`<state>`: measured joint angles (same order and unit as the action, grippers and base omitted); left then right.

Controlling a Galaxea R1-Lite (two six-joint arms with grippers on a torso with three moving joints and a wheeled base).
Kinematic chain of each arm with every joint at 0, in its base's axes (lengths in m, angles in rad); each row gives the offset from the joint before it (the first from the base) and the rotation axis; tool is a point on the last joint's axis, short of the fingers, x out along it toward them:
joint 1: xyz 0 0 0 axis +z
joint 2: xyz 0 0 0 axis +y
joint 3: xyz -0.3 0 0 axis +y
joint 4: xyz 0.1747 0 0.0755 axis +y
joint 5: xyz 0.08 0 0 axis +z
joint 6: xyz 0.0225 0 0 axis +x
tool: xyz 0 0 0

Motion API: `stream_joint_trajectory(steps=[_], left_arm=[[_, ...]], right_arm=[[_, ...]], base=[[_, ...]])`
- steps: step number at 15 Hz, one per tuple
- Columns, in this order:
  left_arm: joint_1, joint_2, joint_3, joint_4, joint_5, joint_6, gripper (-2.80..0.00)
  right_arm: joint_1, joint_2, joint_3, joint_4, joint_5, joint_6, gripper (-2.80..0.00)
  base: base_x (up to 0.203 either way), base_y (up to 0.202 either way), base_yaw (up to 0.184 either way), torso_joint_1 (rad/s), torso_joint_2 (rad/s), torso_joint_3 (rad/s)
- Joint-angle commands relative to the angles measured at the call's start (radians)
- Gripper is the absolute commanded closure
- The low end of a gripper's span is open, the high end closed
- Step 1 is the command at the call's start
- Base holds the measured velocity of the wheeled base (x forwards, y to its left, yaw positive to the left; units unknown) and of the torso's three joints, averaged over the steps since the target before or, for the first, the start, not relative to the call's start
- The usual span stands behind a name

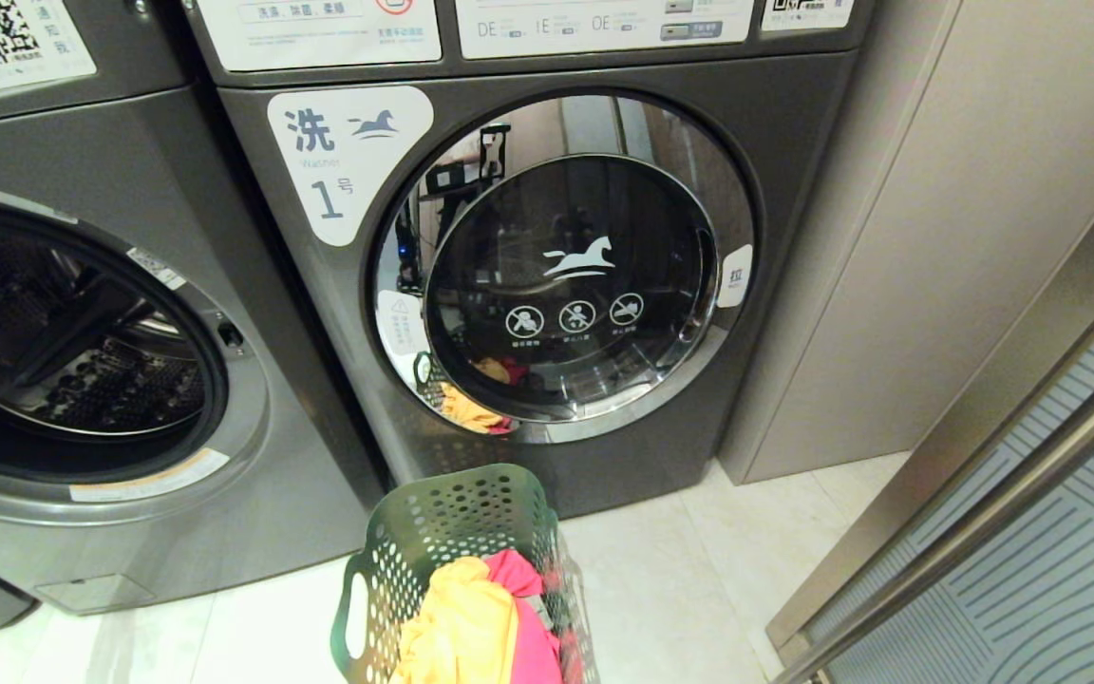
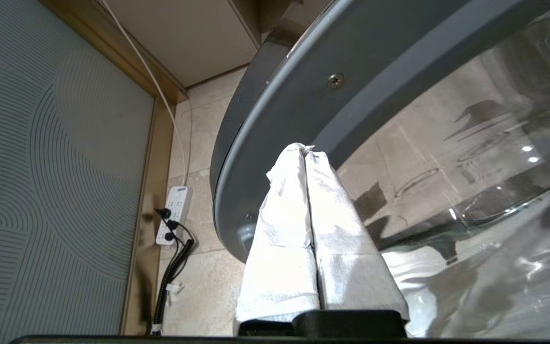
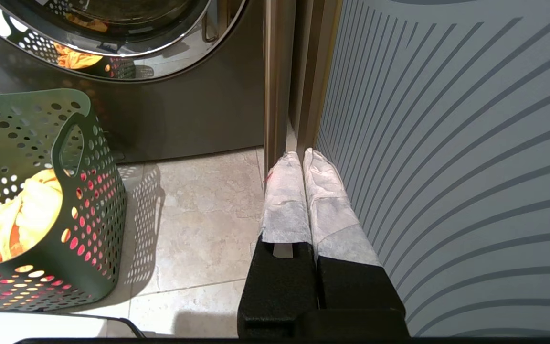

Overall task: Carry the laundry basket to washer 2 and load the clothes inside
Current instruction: Open the lid of the washing machine

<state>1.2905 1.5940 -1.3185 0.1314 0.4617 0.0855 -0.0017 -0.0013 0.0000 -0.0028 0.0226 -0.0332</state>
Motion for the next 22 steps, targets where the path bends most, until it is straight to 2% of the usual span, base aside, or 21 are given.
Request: stream_joint_trajectory(steps=[1, 3, 6, 8, 11, 17, 22], left_arm=[[-0.025, -0.083, 0.011, 0.007, -0.001, 0.003, 0.0], [-0.05, -0.132, 0.08, 0.005, -0.001, 0.004, 0.0], [-0.069, -0.053, 0.096, -0.006, -0.005, -0.002, 0.0], [-0.074, 0.033, 0.039, -0.008, -0.006, -0.006, 0.0], [-0.074, 0.126, -0.093, -0.001, 0.0, -0.05, 0.0], [-0.114, 0.094, -0.086, 0.02, -0.002, -0.058, 0.0], [-0.152, 0.212, -0.247, 0.021, 0.023, -0.053, 0.0]], right_arm=[[0.0, 0.0, 0.0, 0.0, 0.0, -0.001, 0.0], [0.0, 0.0, 0.0, 0.0, 0.0, -0.001, 0.0], [0.0, 0.0, 0.0, 0.0, 0.0, -0.001, 0.0], [0.0, 0.0, 0.0, 0.0, 0.0, -0.001, 0.0], [0.0, 0.0, 0.0, 0.0, 0.0, -0.001, 0.0], [0.0, 0.0, 0.0, 0.0, 0.0, -0.001, 0.0], [0.0, 0.0, 0.0, 0.0, 0.0, -0.001, 0.0]], base=[[0.0, 0.0, 0.0, 0.0, 0.0, 0.0], [0.0, 0.0, 0.0, 0.0, 0.0, 0.0], [0.0, 0.0, 0.0, 0.0, 0.0, 0.0], [0.0, 0.0, 0.0, 0.0, 0.0, 0.0], [0.0, 0.0, 0.0, 0.0, 0.0, 0.0], [0.0, 0.0, 0.0, 0.0, 0.0, 0.0], [0.0, 0.0, 0.0, 0.0, 0.0, 0.0]])
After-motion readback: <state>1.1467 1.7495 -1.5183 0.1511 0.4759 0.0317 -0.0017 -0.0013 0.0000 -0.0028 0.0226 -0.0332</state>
